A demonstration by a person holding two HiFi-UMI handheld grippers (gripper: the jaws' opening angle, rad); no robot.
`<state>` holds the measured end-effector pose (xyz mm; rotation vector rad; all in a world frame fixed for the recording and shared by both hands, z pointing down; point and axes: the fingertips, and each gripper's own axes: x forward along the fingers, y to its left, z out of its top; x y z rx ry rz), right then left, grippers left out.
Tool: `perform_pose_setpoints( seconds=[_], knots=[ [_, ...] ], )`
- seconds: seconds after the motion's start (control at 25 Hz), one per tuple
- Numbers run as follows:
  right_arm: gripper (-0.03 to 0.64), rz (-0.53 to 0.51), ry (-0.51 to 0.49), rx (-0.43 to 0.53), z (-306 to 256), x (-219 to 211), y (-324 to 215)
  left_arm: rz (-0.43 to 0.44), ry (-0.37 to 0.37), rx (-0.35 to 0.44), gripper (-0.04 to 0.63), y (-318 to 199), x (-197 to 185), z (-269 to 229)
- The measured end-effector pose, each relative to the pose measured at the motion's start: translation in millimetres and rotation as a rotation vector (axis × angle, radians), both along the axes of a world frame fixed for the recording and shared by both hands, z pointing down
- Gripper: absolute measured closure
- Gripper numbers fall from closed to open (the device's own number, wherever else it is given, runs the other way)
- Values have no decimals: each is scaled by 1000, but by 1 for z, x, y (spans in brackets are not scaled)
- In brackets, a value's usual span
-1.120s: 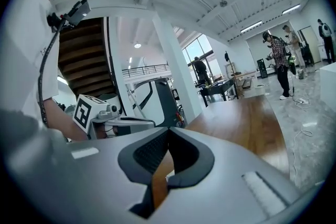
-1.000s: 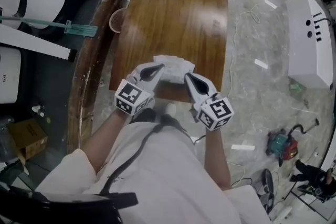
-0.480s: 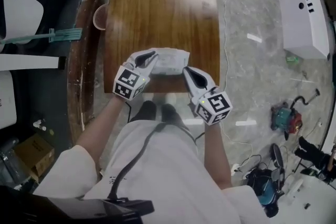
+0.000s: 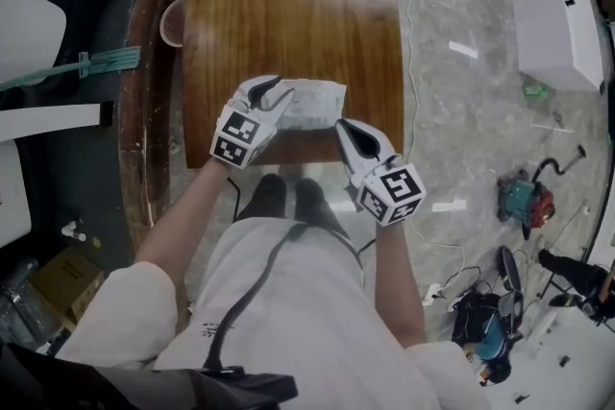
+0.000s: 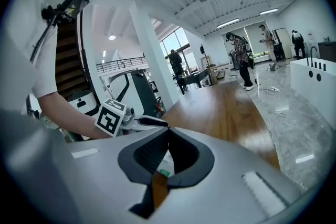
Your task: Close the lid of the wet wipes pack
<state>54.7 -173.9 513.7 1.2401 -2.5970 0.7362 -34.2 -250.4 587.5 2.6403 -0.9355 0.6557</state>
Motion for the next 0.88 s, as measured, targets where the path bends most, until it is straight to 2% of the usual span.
perform_pose_setpoints(
  seconds=[0.12, 0.56, 0.88],
  knots=[
    [607, 7, 3, -11, 5, 2, 0, 22, -21, -5, 428, -2, 0, 9],
    [607, 16, 11, -31, 13, 12, -1, 48, -54, -27, 423, -7, 5, 31],
    [607, 23, 3, -38, 16, 17, 4, 68, -51, -26, 419, -4, 13, 31]
  ],
)
